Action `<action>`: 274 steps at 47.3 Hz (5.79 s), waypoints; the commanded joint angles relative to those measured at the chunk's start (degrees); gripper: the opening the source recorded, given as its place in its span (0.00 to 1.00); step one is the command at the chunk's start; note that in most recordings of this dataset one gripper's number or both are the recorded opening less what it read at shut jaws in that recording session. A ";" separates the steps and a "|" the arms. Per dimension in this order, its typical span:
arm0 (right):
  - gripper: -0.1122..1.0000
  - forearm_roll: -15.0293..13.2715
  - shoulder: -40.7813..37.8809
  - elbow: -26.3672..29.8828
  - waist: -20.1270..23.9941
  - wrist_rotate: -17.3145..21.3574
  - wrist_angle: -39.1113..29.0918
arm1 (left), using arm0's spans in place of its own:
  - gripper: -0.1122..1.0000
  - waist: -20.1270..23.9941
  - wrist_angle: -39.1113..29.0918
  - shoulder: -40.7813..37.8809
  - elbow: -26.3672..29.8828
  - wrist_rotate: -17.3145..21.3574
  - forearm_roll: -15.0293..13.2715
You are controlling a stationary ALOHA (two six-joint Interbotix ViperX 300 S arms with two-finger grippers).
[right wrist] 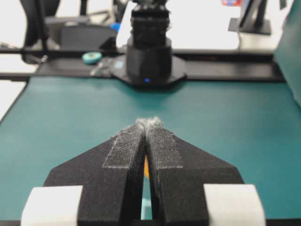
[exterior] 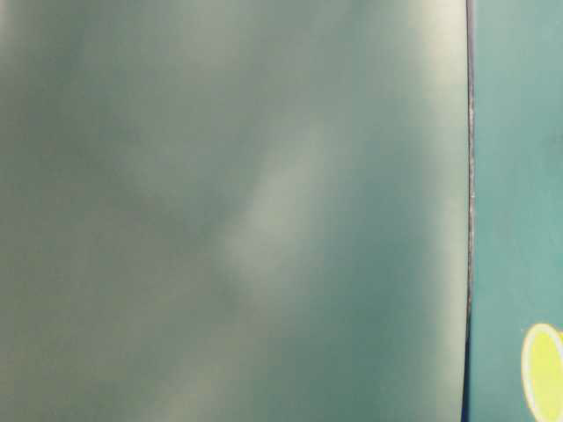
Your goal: Move the block backward with right arm.
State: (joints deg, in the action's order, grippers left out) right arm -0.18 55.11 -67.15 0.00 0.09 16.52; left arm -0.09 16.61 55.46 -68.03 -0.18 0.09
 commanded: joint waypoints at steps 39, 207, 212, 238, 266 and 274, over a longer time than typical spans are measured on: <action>0.29 0.44 -8.61 7.82 -1.14 2.55 -8.79 | 0.10 -0.09 -6.33 0.26 2.72 -0.26 0.62; 0.46 0.00 -41.13 32.08 -9.14 6.50 -40.25 | 0.10 -0.09 -8.70 1.05 3.60 -0.26 0.62; 0.46 0.00 -41.31 32.43 -11.95 6.42 -40.25 | 0.10 -0.09 -8.70 0.97 3.60 -0.26 0.62; 0.46 -4.57 -48.34 41.22 -27.95 5.63 -40.25 | 0.10 -0.09 -8.70 1.05 3.60 -0.26 0.62; 0.46 -4.83 -52.91 47.20 -34.28 5.19 -40.34 | 0.10 -0.09 -9.05 1.14 3.60 -0.26 0.62; 0.46 -4.83 -52.91 47.11 -34.28 5.19 -40.78 | 0.10 -0.09 -9.58 1.23 3.69 -0.26 0.62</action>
State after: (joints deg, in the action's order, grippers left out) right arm -4.92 1.32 -21.36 -34.19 5.36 -24.35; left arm -0.18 6.94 56.87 -66.09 -0.44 0.62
